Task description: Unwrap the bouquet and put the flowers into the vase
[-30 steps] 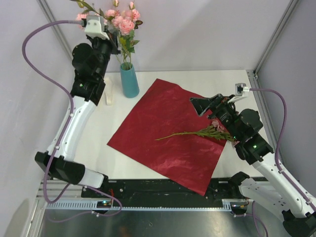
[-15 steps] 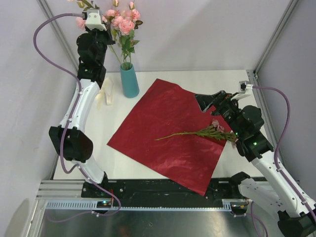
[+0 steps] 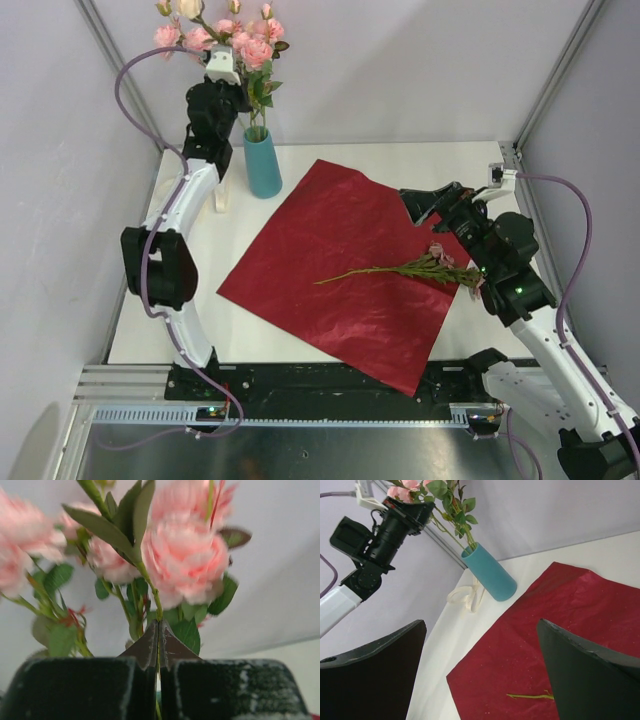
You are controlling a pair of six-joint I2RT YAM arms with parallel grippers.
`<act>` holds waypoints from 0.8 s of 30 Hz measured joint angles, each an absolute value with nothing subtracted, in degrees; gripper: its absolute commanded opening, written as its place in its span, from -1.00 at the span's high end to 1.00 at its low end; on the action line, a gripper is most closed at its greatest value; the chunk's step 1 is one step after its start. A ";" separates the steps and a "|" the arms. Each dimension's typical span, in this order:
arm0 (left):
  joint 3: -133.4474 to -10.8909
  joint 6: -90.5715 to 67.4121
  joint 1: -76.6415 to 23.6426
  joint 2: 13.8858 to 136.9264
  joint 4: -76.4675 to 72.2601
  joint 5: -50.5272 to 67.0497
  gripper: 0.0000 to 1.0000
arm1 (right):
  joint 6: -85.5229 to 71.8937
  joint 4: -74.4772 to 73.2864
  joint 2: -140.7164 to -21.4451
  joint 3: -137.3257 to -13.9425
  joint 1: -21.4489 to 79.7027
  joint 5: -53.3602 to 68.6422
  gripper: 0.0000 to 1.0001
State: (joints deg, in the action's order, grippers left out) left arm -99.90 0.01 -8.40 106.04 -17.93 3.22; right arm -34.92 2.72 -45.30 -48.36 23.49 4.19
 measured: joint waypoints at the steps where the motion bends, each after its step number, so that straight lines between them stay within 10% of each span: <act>1: -99.11 -0.01 -8.38 106.52 -17.98 3.22 1.00 | -34.94 2.59 -45.23 -48.34 23.24 4.38 -0.99; 6: -95.74 -1.08 -8.14 108.44 -17.87 3.20 0.97 | -35.20 1.45 -44.91 -48.01 22.28 5.10 -0.99; 17: -93.32 -3.68 -7.57 109.54 -13.74 3.92 -0.39 | -38.04 -1.63 -43.59 -47.66 21.71 5.50 -0.99; 24: -87.88 -5.82 -7.53 106.65 -6.50 7.31 -0.75 | -43.16 -6.72 -43.05 -47.66 21.63 5.15 -0.99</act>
State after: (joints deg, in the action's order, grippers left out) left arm -87.88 -5.82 -7.53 106.65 -6.50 7.31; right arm -43.16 -6.72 -43.05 -47.66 21.63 5.15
